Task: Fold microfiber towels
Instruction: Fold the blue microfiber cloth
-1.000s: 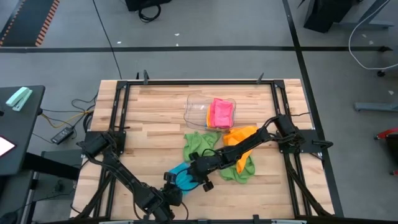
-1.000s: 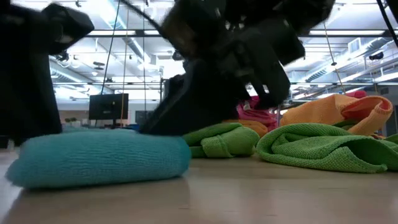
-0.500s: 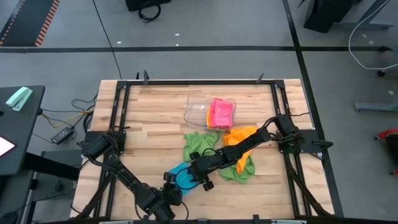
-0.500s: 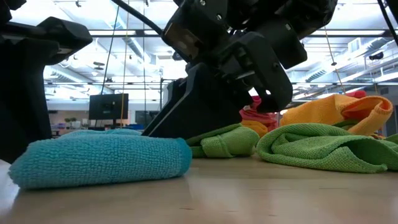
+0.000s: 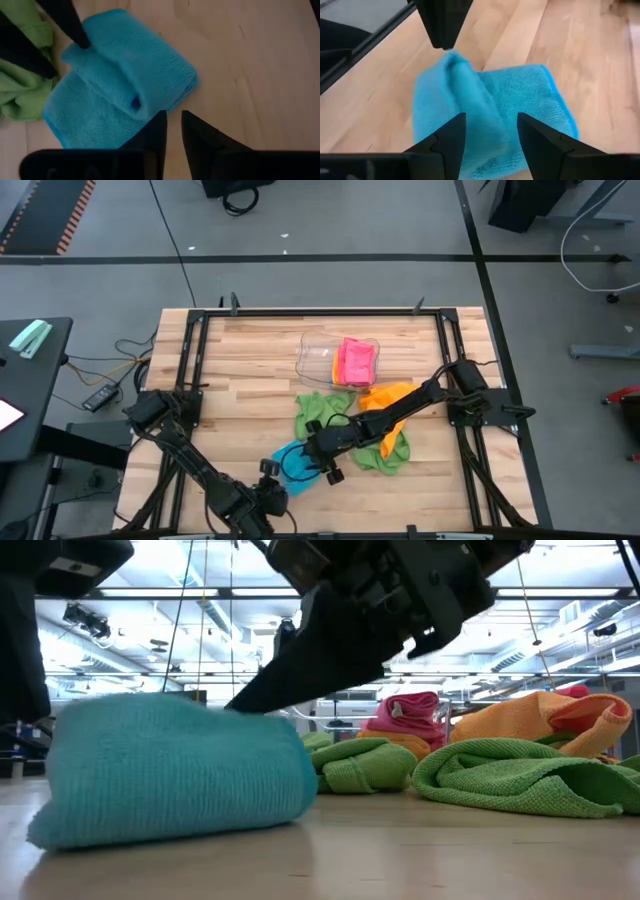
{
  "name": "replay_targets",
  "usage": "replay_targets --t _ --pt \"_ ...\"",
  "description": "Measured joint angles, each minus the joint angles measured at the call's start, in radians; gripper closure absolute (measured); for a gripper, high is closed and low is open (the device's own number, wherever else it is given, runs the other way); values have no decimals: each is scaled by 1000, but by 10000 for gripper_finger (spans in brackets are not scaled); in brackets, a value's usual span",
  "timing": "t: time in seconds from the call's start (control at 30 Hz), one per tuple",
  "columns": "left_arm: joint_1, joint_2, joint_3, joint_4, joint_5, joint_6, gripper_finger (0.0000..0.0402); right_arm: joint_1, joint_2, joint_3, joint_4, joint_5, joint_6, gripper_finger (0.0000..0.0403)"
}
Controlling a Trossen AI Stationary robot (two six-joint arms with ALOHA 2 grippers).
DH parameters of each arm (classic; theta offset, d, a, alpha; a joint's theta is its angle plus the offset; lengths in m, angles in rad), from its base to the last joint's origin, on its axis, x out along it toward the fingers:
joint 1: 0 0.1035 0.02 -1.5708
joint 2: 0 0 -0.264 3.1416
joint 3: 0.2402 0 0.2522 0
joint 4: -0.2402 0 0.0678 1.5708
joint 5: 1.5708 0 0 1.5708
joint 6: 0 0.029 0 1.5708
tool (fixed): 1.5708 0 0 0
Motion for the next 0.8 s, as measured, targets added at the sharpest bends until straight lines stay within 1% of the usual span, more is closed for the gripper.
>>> replay_targets --t 0.23,0.47,0.67,0.8 --pt "3 0 1 33 -1 11 334 8 -15 1 0 0 -25 217" --pt "10 -1 4 29 -1 12 327 4 17 -2 -14 11 -23 223" --pt "-5 -6 75 11 9 107 340 -23 17 0 -15 47 -20 233" --pt "-2 -6 86 23 5 127 349 -41 17 0 -8 49 -27 236"
